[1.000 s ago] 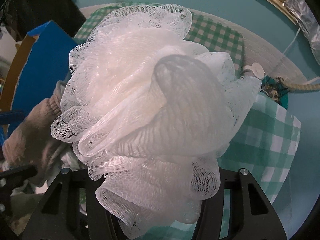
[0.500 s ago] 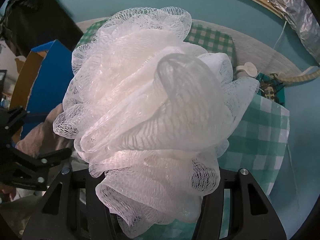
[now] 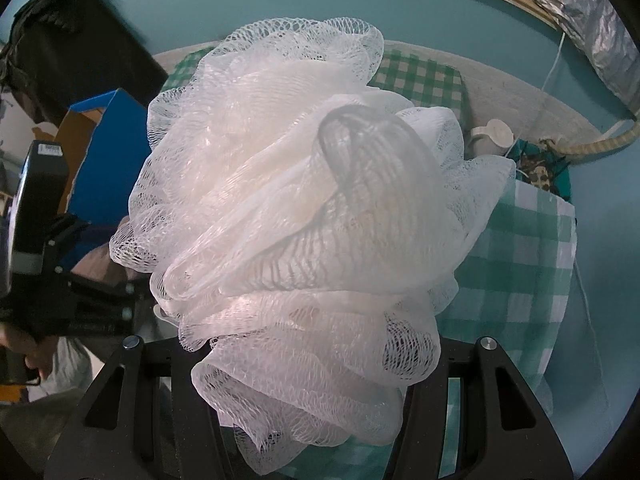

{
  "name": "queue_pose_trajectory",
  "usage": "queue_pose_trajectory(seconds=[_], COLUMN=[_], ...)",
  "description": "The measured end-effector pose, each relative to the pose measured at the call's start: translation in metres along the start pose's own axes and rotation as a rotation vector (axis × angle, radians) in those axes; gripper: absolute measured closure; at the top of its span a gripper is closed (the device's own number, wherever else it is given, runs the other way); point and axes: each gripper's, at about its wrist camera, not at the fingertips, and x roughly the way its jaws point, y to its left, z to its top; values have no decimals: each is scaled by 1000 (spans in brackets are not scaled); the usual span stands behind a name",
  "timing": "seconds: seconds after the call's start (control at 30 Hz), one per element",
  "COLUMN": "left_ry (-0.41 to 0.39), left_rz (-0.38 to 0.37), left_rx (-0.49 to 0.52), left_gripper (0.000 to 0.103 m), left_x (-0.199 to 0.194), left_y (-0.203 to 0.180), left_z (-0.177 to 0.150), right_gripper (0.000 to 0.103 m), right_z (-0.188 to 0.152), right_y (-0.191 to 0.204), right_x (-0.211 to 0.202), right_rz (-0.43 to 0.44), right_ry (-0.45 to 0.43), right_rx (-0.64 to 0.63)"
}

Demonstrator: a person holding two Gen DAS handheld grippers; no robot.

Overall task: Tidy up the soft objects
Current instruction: 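Carry the grey sock and bath puff together over the cardboard box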

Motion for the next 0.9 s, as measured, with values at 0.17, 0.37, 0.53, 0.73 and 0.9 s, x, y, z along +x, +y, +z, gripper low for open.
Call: queue_pose_trajectory(seconds=[0.17,0.37,0.53,0.73,0.9], left_ry=[19,-12,-37,-77,-117], left_rz=[-34,-34,-36,-50,-65], left_rx=[-48,-44,-41,-34,-41], left_gripper=[53,71,77,79,80], left_x=[5,-3,-12,-33,-48], left_y=[17,17,16,15,14], left_z=[-5,-12,-16,-27,-27], right_gripper=[50,50,50,50,50], right_z=[1,-3,-5,-9,-10], right_y=[-2,3,7,12,19], right_x=[2,0,-4,-12,-17], right_rz=[6,9,11,6,4], right_ry=[4,1,-8,-21,-28], right_rx=[7,7,3,-3,-6])
